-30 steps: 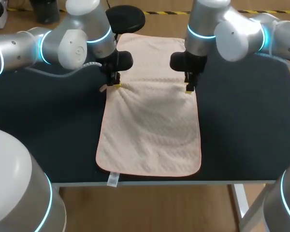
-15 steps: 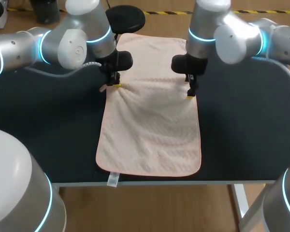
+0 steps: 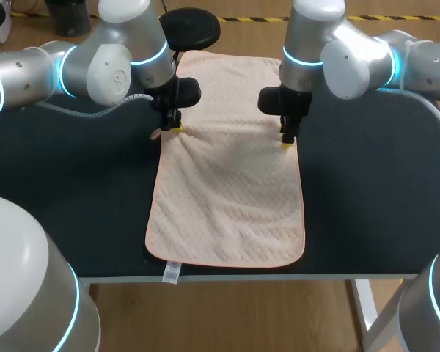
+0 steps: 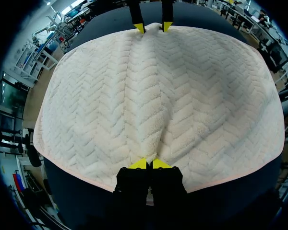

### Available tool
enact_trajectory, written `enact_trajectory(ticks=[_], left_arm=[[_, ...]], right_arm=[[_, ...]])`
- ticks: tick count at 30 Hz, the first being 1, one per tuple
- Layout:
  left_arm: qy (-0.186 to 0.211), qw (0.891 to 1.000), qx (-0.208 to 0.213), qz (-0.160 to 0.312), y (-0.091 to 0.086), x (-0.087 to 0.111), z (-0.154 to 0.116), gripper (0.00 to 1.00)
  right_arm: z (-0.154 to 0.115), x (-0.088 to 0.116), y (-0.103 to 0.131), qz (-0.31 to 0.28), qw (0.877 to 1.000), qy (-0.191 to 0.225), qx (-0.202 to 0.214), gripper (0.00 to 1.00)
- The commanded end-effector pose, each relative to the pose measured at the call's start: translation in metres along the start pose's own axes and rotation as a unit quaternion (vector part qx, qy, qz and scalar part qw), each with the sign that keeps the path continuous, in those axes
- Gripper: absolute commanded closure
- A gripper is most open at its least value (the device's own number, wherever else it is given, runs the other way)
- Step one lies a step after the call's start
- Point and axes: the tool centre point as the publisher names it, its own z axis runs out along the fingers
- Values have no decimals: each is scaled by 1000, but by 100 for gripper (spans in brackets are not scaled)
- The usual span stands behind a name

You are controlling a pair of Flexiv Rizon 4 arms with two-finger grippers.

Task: Fold the towel

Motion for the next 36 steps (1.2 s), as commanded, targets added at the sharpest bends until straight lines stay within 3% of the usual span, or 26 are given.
enact_trajectory(ticks=[1,12,18,26,32,36], left_arm=[[0,1000,0,1,1,1,-2,100],[-5,1000,7,0,-4,-2,-7,100],[-31,999,26,-26,-8,-9,-28,100],[-110,991,58,-49,-13,-22,-94,100],[-173,981,53,-69,-12,-43,-151,100],[-225,971,53,-66,-17,-59,-194,100]], right_arm=[[-1,2,-3,0,1000,-5,-2,100],[-22,-2,-8,2,1000,-26,-6,100],[-53,-4,-4,-5,998,-56,-12,100],[-124,-12,4,-31,992,-125,-13,100],[-186,-28,6,-59,983,-170,37,100],[-227,-40,7,-63,976,-206,43,100]])
